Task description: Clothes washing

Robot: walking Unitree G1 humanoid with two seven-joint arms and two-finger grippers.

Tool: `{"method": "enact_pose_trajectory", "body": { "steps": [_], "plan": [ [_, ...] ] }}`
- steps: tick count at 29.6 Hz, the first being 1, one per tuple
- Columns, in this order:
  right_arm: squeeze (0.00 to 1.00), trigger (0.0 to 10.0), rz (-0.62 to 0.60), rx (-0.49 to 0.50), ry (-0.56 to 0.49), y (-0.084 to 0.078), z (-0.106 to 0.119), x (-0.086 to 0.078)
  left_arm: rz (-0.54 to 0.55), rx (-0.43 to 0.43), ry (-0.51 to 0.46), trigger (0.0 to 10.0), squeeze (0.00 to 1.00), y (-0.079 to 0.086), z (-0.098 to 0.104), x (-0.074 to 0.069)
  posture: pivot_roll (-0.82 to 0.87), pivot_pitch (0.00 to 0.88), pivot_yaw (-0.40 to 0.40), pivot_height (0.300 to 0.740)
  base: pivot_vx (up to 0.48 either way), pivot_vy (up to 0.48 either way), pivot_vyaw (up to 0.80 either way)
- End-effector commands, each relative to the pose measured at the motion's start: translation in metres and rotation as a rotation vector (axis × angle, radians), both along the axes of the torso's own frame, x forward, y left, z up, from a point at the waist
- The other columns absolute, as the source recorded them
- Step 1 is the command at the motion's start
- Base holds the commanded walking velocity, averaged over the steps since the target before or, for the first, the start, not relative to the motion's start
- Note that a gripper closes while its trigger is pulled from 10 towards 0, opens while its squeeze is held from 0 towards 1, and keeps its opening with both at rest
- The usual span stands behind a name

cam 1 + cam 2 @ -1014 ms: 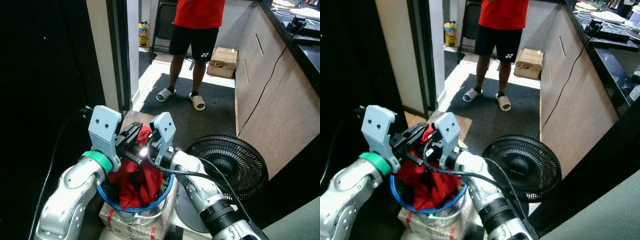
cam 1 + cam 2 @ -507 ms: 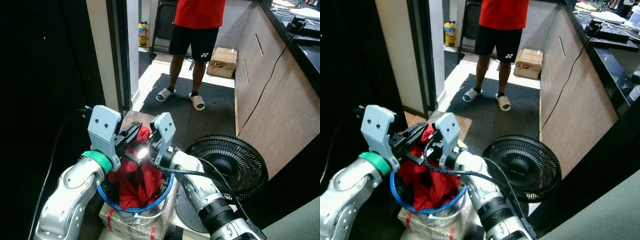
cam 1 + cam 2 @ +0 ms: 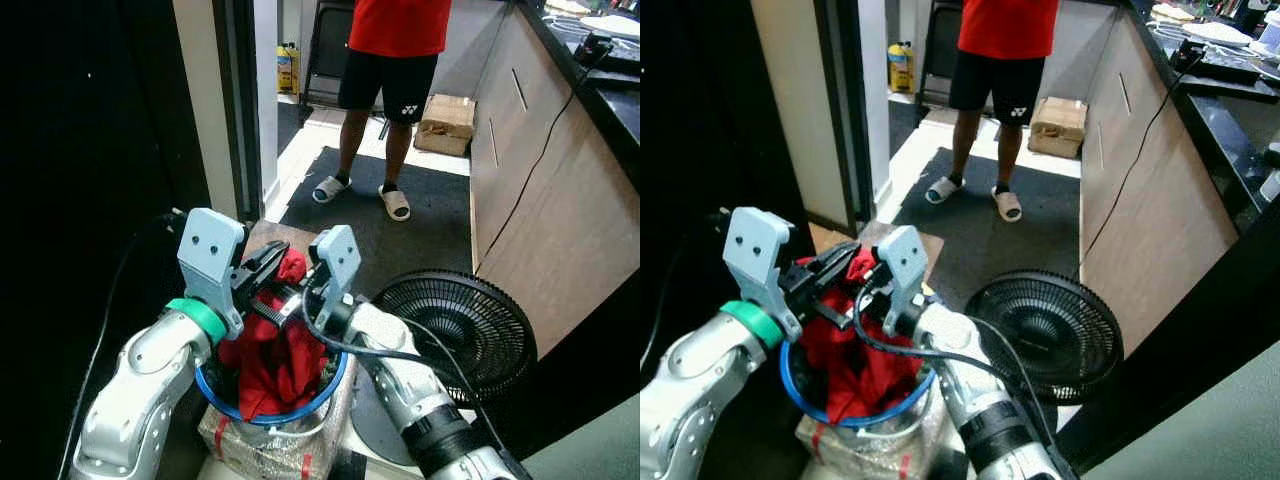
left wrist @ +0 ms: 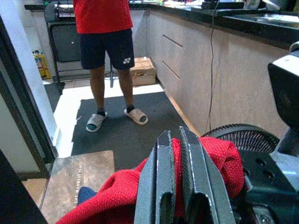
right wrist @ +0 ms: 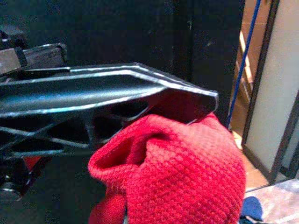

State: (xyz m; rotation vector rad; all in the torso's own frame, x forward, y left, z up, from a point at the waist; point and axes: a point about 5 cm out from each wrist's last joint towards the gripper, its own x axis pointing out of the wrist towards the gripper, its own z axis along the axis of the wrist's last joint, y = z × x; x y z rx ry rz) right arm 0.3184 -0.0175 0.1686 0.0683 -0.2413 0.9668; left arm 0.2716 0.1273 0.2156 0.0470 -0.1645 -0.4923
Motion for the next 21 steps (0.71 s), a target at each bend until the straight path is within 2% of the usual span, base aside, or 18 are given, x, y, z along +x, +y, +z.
{"method": "enact_pose_trajectory", "body": {
  "steps": [1, 6, 7, 8, 12, 13, 14, 15, 16, 17, 18, 19, 20, 21],
  "plan": [
    [0.0, 10.0, -0.021, 0.035, -0.04, -0.005, 0.01, -0.001, 0.011, 0.0, 0.027, 10.0, 1.0, 0.001, -0.005, 0.003, 0.14, 0.0, 0.006, 0.74, 0.0, 0.0, 0.0],
    [0.0, 10.0, -0.058, 0.048, -0.047, -0.016, 0.011, -0.002, 0.004, -0.008, 0.029, 10.0, 1.0, 0.001, -0.005, 0.004, 0.14, 0.0, 0.012, 0.74, 0.0, 0.0, 0.0],
    [0.0, 10.0, -0.072, 0.052, -0.05, -0.02, 0.012, -0.002, 0.001, -0.011, 0.03, 10.0, 1.0, 0.001, -0.004, 0.004, 0.14, 0.0, 0.012, 0.74, 0.0, 0.0, 0.0],
    [0.0, 10.0, -0.117, 0.058, -0.057, -0.033, 0.012, -0.004, -0.007, -0.008, 0.035, 10.0, 1.0, 0.002, -0.005, 0.003, 0.13, 0.0, 0.019, 0.74, 0.0, 0.0, 0.0],
    [0.0, 10.0, -0.133, 0.059, -0.059, -0.038, 0.012, -0.005, -0.008, -0.006, 0.035, 10.0, 1.0, 0.002, -0.005, 0.003, 0.13, 0.0, 0.019, 0.74, 0.0, 0.0, 0.0],
    [0.0, 10.0, -0.157, 0.062, -0.06, -0.045, 0.012, -0.007, -0.006, 0.003, 0.037, 10.0, 1.0, 0.004, -0.006, 0.002, 0.13, 0.0, 0.021, 0.74, 0.0, 0.0, 0.0],
    [0.0, 10.0, -0.157, 0.062, -0.06, -0.045, 0.012, -0.007, -0.006, 0.003, 0.037, 10.0, 1.0, 0.004, -0.006, 0.002, 0.13, 0.0, 0.021, 0.74, 0.0, 0.0, 0.0],
    [0.0, 10.0, -0.192, 0.068, -0.057, -0.055, 0.012, -0.01, -0.001, 0.019, 0.041, 10.0, 1.0, 0.007, -0.007, 0.0, 0.13, 0.0, 0.021, 0.74, 0.0, 0.0, 0.0],
    [0.0, 10.0, -0.192, 0.068, -0.057, -0.055, 0.012, -0.01, -0.001, 0.019, 0.041, 10.0, 1.0, 0.007, -0.007, 0.0, 0.13, 0.0, 0.021, 0.74, 0.0, 0.0, 0.0],
    [0.0, 10.0, -0.245, 0.078, -0.056, -0.065, 0.011, -0.012, -0.001, 0.036, 0.046, 10.0, 0.45, 0.01, -0.01, -0.003, 0.13, 0.0, 0.022, 0.74, 0.0, 0.0, 0.0],
    [0.0, 10.0, -0.245, 0.078, -0.056, -0.065, 0.011, -0.012, -0.001, 0.036, 0.046, 10.0, 0.45, 0.01, -0.01, -0.003, 0.13, 0.0, 0.022, 0.74, 0.0, 0.0, 0.0],
    [0.0, 10.0, -0.333, 0.098, -0.055, -0.079, 0.012, -0.014, -0.005, 0.056, 0.051, 10.0, 0.0, 0.013, -0.012, -0.006, 0.13, 0.0, 0.023, 0.74, 0.0, 0.0, 0.0],
    [0.0, 10.0, -0.333, 0.098, -0.055, -0.079, 0.012, -0.014, -0.005, 0.056, 0.051, 10.0, 0.0, 0.013, -0.012, -0.006, 0.13, 0.0, 0.023, 0.74, 0.0, 0.0, 0.0],
    [0.0, 10.0, -0.429, 0.117, -0.058, -0.094, 0.012, -0.015, -0.006, 0.072, 0.058, 10.0, 0.0, 0.015, -0.015, -0.009, 0.13, 0.0, 0.024, 0.74, 0.0, 0.0, 0.0]
  ]
}}
